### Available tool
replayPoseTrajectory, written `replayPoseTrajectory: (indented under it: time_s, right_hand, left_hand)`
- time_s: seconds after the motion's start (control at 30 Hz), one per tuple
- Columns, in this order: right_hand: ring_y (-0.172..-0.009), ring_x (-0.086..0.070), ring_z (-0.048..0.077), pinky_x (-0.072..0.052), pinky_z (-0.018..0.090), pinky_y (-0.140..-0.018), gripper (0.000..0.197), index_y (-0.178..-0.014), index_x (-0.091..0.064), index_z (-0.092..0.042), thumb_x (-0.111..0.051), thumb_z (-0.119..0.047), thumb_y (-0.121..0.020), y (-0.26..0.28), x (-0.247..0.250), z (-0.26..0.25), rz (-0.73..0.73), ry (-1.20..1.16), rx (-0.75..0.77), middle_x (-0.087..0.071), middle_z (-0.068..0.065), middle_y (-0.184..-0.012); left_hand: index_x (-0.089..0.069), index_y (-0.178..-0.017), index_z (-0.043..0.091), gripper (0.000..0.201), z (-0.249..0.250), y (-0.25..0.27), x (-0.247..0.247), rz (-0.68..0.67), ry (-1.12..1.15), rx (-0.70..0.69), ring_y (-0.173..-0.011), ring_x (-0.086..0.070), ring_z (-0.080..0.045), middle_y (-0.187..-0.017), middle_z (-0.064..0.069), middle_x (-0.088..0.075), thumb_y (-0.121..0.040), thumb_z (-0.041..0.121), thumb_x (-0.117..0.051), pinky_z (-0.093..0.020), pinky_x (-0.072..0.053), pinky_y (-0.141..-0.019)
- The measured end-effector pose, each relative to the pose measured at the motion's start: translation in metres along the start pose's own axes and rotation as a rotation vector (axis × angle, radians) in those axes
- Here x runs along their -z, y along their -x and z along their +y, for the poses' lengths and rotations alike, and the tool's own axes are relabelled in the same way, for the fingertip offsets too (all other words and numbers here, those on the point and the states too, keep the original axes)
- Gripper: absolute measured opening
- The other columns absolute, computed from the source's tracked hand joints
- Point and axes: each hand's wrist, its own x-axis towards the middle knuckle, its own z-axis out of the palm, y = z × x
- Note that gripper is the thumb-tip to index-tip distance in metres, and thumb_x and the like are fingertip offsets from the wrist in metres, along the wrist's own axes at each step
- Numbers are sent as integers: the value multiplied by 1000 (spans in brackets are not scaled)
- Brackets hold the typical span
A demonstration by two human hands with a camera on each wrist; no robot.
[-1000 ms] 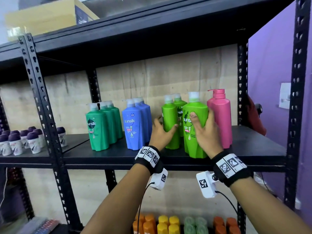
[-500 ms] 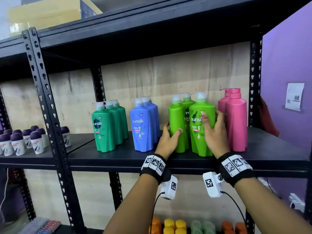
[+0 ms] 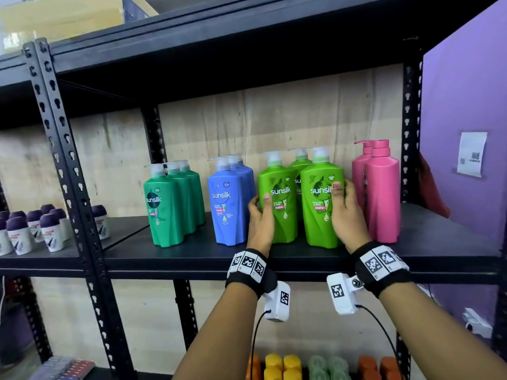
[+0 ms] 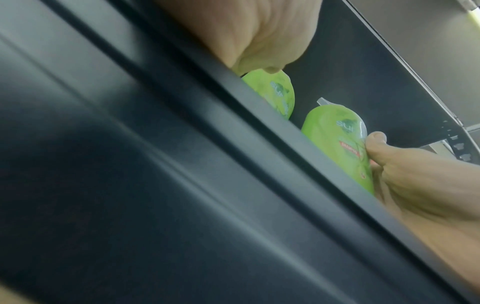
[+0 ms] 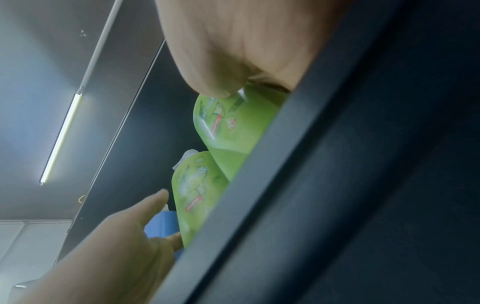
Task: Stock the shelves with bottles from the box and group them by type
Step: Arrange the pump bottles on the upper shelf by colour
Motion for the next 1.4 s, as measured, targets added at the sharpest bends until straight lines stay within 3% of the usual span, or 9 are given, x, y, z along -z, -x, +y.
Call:
replayPoseTrajectory:
  time_s: [0.2, 0.4, 0.63, 0.87, 0.97, 1.1, 1.2, 1.27, 1.4]
  right_hand:
    - [-92, -62, 8, -41, 9, -68, 41, -144, -37, -33, -34, -49, -106, -3, -5, -2, -14, -16, -19, -62, -6, -120]
    - [-103, -64, 16, -42, 24, -87, 43, -144, -36, -33, -32, -51, -106, -4, -7, 1, -23, -47, -50, -63, -1, -126]
    - [-101, -57, 17, -34, 27, -89, 47, -135, -36, -39, -24, -67, -100, 4, -7, 6, -25, -15, -159, -57, -6, -124]
    - [-84, -56, 5, -36, 29, -88, 39, -126, -40, -44, -25, -68, -99, 4, -5, 7, -16, 20, -155, -60, -10, -111]
    - [-80, -49, -12, -34, 28, -85, 42, -126, -42, -46, -26, -71, -97, 6, -5, 7, 15, 20, -155, -58, -17, -103]
    - [-87, -55, 12, -35, 29, -88, 52, -128, -39, -46, -24, -79, -91, 9, -4, 6, -22, 67, -149, -56, -13, -107]
    - [-93, -55, 18, -37, 31, -89, 64, -134, -39, -38, -22, -82, -90, 9, -4, 6, -52, 104, -148, -59, -4, -112]
    - [-99, -58, 23, -35, 31, -90, 65, -136, -39, -35, -22, -79, -92, 9, -4, 6, -57, 134, -153, -62, 2, -122]
    - [-115, -61, 36, -35, 33, -90, 63, -134, -39, -33, -21, -78, -93, 10, -4, 5, -48, 166, -170, -63, 12, -132]
  left_hand:
    - [-26, -152, 20, 62, -4, 0, -1, -65, -18, -60, -123, -56, -16, -144, 1, -53, -102, 41, -55, -34, -44, -109]
    - [-39, -142, 24, 44, -3, -5, -1, -105, 159, 45, -118, -60, -17, -128, 0, -63, -102, 34, -55, -49, -43, -112]
    - [-44, -136, 30, 61, -2, -4, 1, -151, 177, 52, -120, -60, -16, -130, 0, -63, -82, 55, -53, -46, -43, -111]
    - [-46, -136, 31, 60, -5, -7, 0, -152, 171, 45, -115, -63, -14, -124, 4, -65, -82, 57, -52, -44, -48, -107]
    - [-44, -140, 32, 52, -7, -5, 1, -101, 153, 10, -107, -64, 0, -126, 7, -64, -93, 54, -53, -29, -52, -94]
    - [-40, -141, 34, 44, 1, -6, 7, -25, 39, -97, -95, -63, 14, -124, 13, -62, -100, 47, -53, -6, -45, -73]
    - [-39, -145, 27, 48, 25, -24, 13, 13, 34, -156, -104, -59, 6, -130, 5, -58, -102, 44, -51, -12, -44, -85]
    - [-41, -143, 24, 45, 48, -44, 14, 5, 25, -176, -114, -60, -11, -135, -2, -58, -103, 42, -48, -27, -44, -99]
    - [-47, -133, 21, 35, 85, -75, 2, -47, -37, -203, -105, -64, -19, -107, 1, -67, -106, 42, -41, -31, -49, -92]
